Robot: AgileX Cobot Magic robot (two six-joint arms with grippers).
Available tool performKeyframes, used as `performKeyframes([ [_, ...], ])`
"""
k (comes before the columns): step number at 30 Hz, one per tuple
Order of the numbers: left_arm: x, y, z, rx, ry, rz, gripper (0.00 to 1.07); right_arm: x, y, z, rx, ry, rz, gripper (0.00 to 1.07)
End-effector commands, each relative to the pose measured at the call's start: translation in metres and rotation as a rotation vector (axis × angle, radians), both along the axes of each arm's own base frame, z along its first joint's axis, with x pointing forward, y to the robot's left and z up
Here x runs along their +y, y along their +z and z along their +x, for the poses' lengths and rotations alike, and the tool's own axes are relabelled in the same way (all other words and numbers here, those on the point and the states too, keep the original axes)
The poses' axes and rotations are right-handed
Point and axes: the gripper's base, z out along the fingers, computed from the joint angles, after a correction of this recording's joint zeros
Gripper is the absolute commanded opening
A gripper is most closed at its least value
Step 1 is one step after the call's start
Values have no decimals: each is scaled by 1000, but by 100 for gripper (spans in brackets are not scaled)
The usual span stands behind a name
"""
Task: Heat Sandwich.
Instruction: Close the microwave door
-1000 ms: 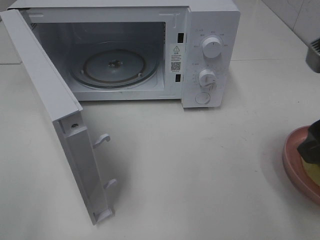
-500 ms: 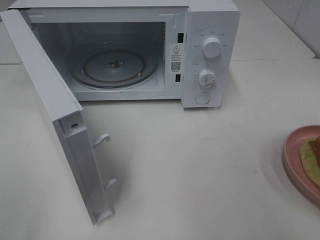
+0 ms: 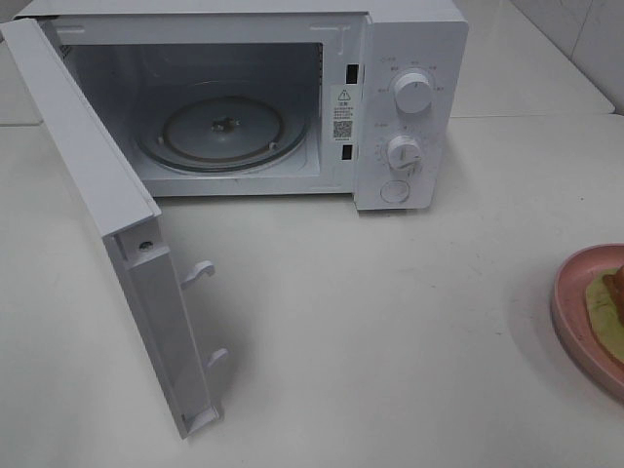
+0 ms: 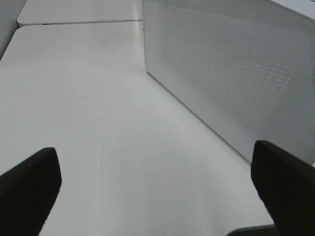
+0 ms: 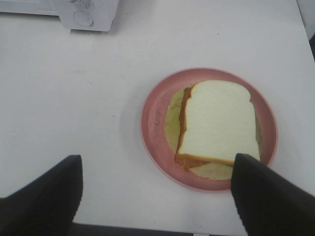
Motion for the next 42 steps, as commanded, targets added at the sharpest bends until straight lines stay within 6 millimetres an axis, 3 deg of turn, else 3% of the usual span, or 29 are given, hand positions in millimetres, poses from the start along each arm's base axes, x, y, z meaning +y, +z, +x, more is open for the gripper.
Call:
performKeyframes([
  [1, -1, -1, -3, -19, -7, -9, 101, 1, -12, -9, -35, -24, 26, 78],
  [6, -1, -1, -3, -19, -7, -9, 101, 1, -22, -17, -74, -42, 15, 77],
  [17, -1, -1, -3, -19, -7, -9, 101, 2, -23, -40, -220, -73, 20, 76],
  [42, -1, -1, -2, -17, -7, -9, 101, 2, -23, -40, -218, -77, 18, 76],
])
